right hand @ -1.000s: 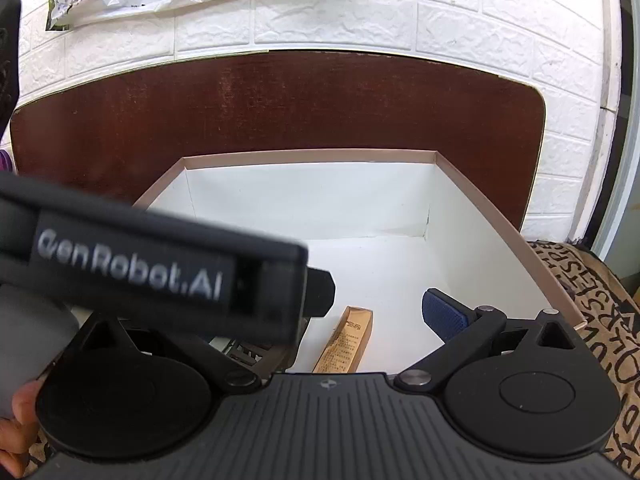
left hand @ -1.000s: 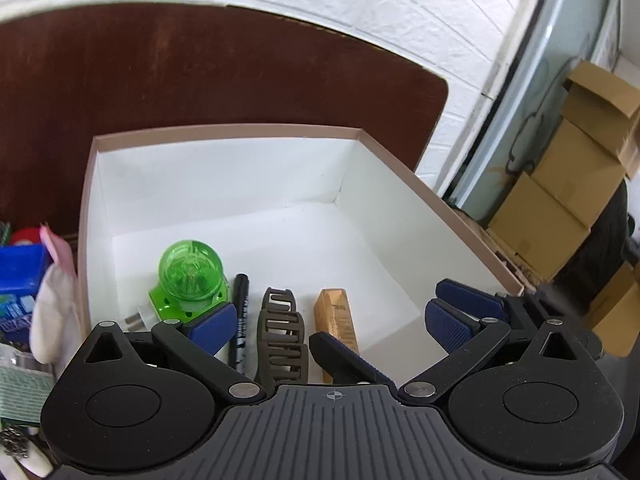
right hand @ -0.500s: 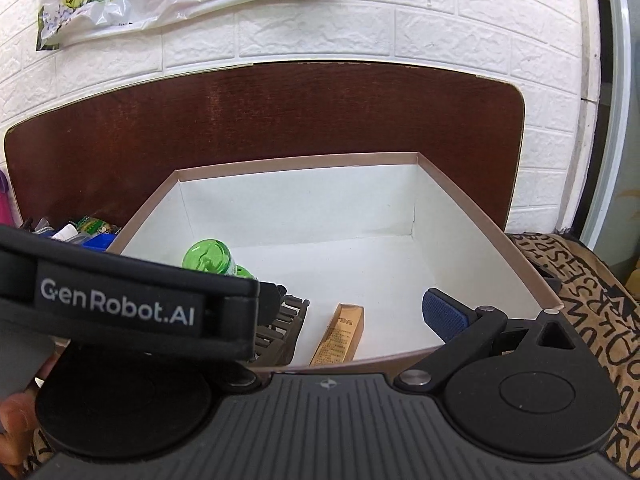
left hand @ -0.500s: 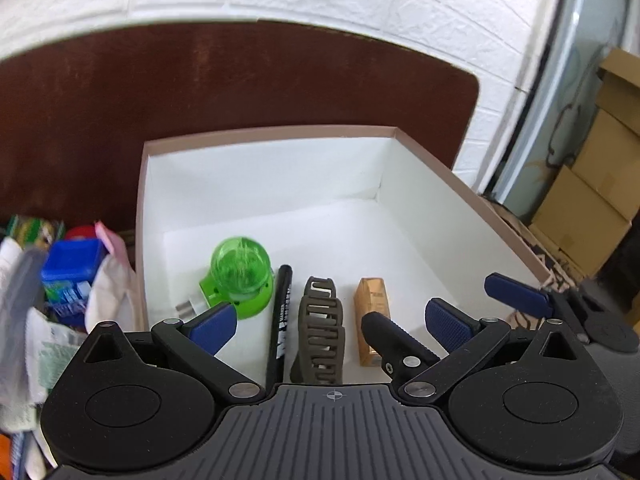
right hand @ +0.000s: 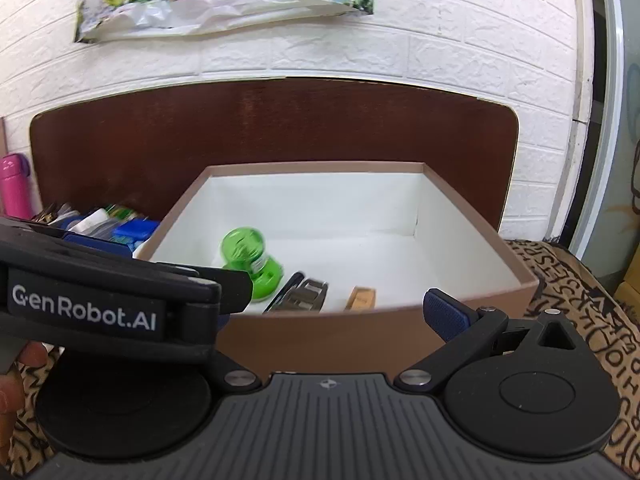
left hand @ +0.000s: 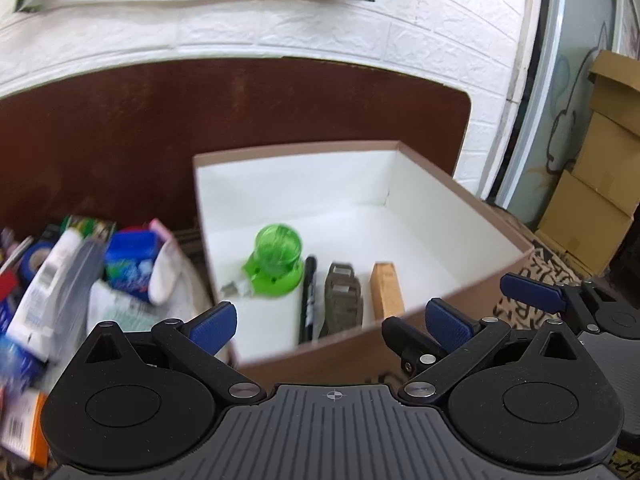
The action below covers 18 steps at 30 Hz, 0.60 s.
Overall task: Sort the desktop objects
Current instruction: 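Withdraw the left tool from the box back toward the pile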
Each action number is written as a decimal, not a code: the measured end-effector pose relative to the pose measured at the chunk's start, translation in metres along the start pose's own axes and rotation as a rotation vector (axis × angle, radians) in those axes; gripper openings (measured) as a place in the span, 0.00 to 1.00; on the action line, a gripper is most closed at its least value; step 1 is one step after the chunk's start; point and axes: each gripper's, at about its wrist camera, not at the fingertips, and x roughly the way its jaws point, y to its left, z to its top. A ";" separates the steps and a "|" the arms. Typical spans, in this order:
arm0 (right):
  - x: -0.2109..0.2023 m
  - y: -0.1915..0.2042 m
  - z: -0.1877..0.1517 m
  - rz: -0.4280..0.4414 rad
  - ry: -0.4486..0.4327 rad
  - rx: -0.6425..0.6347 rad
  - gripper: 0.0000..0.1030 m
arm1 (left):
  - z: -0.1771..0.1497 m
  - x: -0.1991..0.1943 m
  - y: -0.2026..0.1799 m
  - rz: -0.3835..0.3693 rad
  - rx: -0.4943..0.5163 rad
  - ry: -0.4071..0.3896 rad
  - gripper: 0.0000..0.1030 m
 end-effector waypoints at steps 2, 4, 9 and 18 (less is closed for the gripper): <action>-0.008 0.008 -0.007 0.009 0.002 -0.011 0.99 | -0.008 -0.006 0.003 0.012 -0.004 0.019 1.00; -0.015 0.017 -0.014 0.015 0.005 -0.018 0.99 | -0.015 -0.014 0.006 0.017 -0.007 0.036 1.00; -0.034 0.034 -0.028 0.049 0.015 0.006 1.00 | -0.036 -0.035 0.018 0.030 -0.033 0.051 1.00; -0.061 0.063 -0.050 0.091 0.049 0.042 1.00 | -0.068 -0.068 0.031 0.066 -0.034 0.078 1.00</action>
